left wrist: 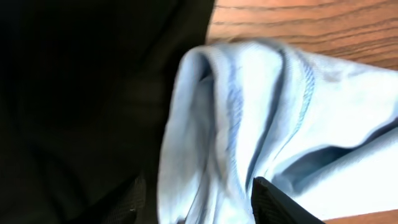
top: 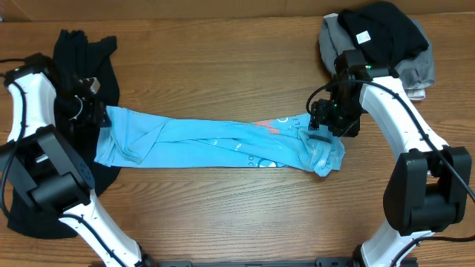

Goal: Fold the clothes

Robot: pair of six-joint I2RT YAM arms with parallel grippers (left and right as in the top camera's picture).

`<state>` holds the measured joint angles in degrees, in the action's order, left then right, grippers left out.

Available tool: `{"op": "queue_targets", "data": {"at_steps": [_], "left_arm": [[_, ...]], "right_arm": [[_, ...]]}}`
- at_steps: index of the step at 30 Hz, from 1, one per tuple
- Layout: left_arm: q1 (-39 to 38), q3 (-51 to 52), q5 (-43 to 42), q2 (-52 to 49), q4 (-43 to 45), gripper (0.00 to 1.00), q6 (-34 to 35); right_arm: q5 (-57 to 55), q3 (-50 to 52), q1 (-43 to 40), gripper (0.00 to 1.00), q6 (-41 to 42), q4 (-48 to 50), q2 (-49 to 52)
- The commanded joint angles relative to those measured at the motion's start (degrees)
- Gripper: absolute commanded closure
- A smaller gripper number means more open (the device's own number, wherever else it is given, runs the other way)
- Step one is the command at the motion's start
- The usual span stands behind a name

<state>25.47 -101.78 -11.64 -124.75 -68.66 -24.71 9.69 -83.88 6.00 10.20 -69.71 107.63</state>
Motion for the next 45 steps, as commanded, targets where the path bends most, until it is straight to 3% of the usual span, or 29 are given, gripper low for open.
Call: {"op": "queue_targets", "data": {"at_steps": [1,6,30,45], "left_arm": [[-0.37,4.15,-1.88,-0.5,1.99,0.43,-2.34],[-0.15,8.92,-1.29,-0.5,5.77,0.42,-1.49],[1.18,9.05,3.3,-0.5,8.52,0.41,3.13],[1.18,3.87,2.6,-0.44,4.39,0.45,4.17]], "right_arm": [[0.48,0.2,-0.35,0.3,-0.59,0.24,-1.33],[0.46,0.2,-0.35,0.3,-0.61,0.17,-1.33],[0.46,0.2,-0.35,0.27,-0.81,0.24,-1.33],[0.46,0.2,-0.35,0.25,-1.01,0.26,-1.33]]}}
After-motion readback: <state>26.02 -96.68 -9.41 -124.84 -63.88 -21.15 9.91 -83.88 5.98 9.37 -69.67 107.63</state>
